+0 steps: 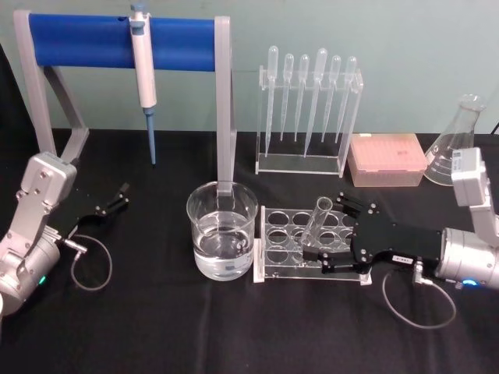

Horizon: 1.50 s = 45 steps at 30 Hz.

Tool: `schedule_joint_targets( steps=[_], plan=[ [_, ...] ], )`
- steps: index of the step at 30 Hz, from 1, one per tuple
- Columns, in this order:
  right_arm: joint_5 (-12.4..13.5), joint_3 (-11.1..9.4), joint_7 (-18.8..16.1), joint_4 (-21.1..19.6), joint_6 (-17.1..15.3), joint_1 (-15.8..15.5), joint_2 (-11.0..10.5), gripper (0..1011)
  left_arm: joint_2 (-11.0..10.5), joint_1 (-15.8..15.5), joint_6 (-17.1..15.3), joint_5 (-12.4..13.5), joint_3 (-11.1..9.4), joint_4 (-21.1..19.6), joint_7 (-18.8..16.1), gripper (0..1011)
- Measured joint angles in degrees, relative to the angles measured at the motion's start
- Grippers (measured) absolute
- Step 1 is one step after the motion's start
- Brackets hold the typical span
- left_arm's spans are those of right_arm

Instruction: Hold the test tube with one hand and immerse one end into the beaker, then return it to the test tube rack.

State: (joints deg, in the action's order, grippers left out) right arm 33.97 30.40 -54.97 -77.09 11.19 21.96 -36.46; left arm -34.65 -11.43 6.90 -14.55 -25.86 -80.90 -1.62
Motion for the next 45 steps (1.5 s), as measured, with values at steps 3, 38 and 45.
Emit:
schedule_joint_targets(
  steps=[3,38,45],
  plan=[
    [-0.43,0.4,0.75,0.59,-0.18,0.68,0.42,1002,0.0,0.0,0.0,0.0,0.0,0.0,0.0,1000],
    [-0.28,0.11,0.75,0.25,-0.02,0.34,0.18,281,0.0,0.0,0.0,0.0,0.0,0.0,0.0,1000],
    [-0.25,0.09,0.75,0.23,0.01,0.33,0.17,250,0.0,0.0,0.0,0.0,0.0,0.0,0.0,1000]
  ],
)
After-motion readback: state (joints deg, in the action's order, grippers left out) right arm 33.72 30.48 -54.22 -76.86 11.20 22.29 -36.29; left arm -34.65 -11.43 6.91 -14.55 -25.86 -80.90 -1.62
